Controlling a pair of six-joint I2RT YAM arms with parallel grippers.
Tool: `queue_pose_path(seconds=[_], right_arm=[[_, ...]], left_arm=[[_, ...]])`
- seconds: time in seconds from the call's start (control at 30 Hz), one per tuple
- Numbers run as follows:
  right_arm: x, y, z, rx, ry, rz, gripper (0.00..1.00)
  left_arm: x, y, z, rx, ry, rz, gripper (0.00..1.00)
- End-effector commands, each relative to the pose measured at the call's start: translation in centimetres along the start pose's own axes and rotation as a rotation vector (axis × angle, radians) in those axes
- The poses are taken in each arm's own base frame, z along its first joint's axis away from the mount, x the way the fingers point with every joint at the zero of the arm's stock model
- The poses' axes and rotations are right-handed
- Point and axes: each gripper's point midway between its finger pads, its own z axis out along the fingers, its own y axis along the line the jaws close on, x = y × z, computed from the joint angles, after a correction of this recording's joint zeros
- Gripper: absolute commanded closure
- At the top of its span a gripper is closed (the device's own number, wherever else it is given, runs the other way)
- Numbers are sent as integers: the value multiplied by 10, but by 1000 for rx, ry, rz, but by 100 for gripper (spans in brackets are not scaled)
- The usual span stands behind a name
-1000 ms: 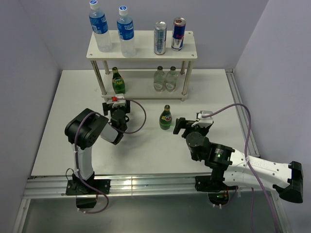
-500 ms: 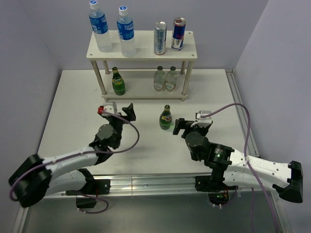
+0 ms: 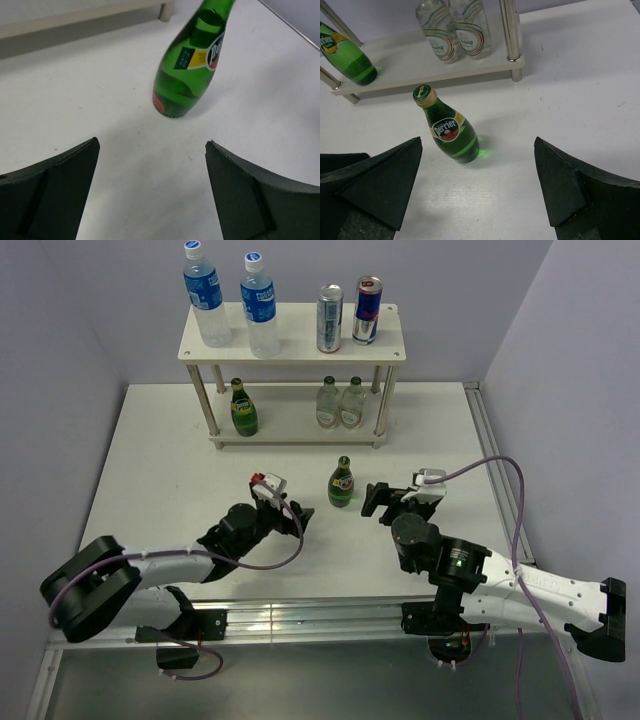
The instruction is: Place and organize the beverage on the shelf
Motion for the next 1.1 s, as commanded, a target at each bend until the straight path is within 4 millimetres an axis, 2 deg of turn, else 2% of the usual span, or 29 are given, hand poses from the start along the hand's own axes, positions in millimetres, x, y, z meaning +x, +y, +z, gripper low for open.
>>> queue_pose_path(seconds=[0.0, 0.03, 0.07, 0.17, 0.23, 0.3, 0.33, 0.37, 0.43, 0.47, 0.53, 0.57, 0.63, 0.67, 0.73, 0.77, 0.83, 0.87, 0.9, 0.93, 1.0, 1.07], right_arm=[[-6, -8, -1, 22, -23, 37, 0], [-6, -8, -2, 19, -25, 42, 0], [-6, -8, -2, 21, -25, 38, 0], [-7, -9, -1, 30, -27, 42, 0], [-7, -10, -2, 30, -28, 43, 0], [-7, -9, -2, 26, -29, 45, 0], [-7, -10, -2, 26, -29, 47, 0], [-7, -10, -2, 25, -29, 47, 0], [-8, -10, -2, 26, -31, 47, 0], [-8, -9, -2, 27, -30, 45, 0], [-8, -9, -1, 28, -32, 47, 0], [-6, -9, -1, 29, -30, 42, 0], [-6, -9, -1, 30, -30, 42, 0], [-6, -9, -1, 34, -30, 40, 0], [-7, -9, -1, 33, -32, 42, 0], [-6, -9, 0, 33, -31, 40, 0], [-6, -9, 0, 34, -33, 38, 0], [-7, -9, 0, 35, -34, 39, 0], [-6, -9, 0, 34, -33, 39, 0], [-7, -9, 0, 35, -35, 41, 0], [-6, -9, 0, 36, -35, 41, 0], [-6, -10, 1, 41, -33, 37, 0]], left_arm=[[-30, -35, 19, 145, -101, -24, 7], [-34, -37, 26, 149, -111, -23, 7], [-22, -36, 34, 143, -80, -12, 6], [-21, -42, 51, 137, -95, -2, 4], [-31, -45, 59, 126, -141, -6, 4], [-25, -43, 68, 105, -134, -1, 4], [-33, -45, 73, 103, -159, -1, 4], [-26, -43, 78, 95, -146, 9, 3], [-30, -45, 87, 93, -158, 16, 3], [-22, -44, 92, 90, -143, 23, 3], [-25, -48, 101, 98, -152, 22, 3], [-17, -47, 106, 97, -140, 24, 3], [-20, -50, 112, 101, -151, 17, 3], [-13, -50, 116, 101, -139, 20, 3], [-16, -52, 122, 104, -150, 18, 3], [-11, -51, 125, 102, -141, 23, 3], [-15, -53, 132, 99, -152, 23, 4], [-9, -52, 135, 97, -142, 29, 4], [-13, -54, 140, 98, -151, 31, 4], [-5, -52, 144, 94, -133, 36, 4], [-7, -54, 152, 96, -142, 42, 5], [0, -54, 157, 92, -133, 46, 7]])
